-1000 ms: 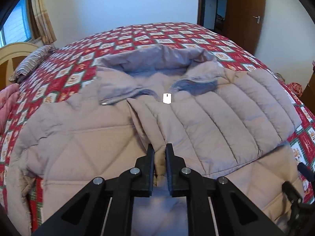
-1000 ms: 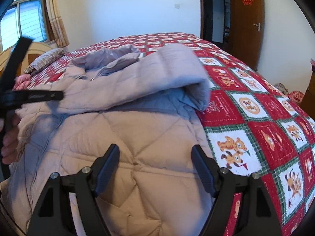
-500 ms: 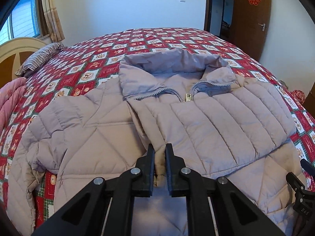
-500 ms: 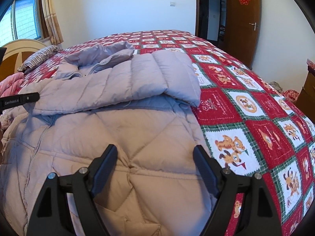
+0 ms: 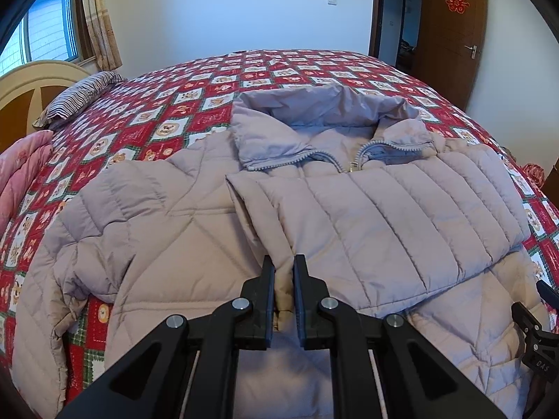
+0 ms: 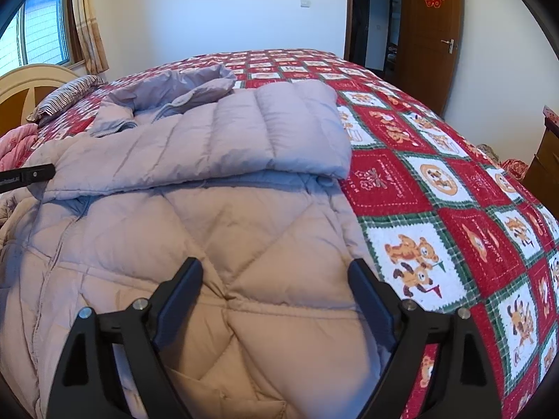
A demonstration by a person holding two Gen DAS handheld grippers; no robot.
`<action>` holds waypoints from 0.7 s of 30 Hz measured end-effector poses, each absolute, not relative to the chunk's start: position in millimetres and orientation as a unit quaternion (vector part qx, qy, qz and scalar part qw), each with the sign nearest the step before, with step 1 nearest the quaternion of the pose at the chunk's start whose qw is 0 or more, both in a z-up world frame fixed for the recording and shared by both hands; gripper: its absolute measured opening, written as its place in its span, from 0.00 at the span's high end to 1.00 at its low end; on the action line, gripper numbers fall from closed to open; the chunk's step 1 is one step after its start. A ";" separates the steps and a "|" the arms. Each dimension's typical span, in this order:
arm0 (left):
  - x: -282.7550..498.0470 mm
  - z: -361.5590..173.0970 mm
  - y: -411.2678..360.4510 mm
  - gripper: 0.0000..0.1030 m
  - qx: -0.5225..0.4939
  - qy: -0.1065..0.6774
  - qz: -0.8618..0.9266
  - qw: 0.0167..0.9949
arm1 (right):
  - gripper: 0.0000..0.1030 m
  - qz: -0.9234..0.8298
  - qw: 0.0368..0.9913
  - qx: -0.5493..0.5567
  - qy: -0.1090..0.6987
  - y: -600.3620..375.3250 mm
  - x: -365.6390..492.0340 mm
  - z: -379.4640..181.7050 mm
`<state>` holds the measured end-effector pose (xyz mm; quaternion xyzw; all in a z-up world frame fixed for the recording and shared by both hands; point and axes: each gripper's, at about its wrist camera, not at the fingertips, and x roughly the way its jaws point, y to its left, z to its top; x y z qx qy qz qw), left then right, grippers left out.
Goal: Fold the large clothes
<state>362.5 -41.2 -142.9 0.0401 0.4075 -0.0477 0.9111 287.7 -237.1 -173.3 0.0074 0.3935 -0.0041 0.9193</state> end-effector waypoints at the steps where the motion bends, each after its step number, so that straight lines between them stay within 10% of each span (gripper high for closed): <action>1: 361.6 -142.7 -38.8 0.91 0.041 0.406 -0.046 0.912 | 0.14 -0.005 0.919 0.006 0.394 -236.9 288.0 -174.2; 21: 364.1 -136.0 15.3 0.75 0.028 0.415 0.040 0.909 | 0.12 0.002 0.924 0.001 0.382 -240.9 284.7 -148.6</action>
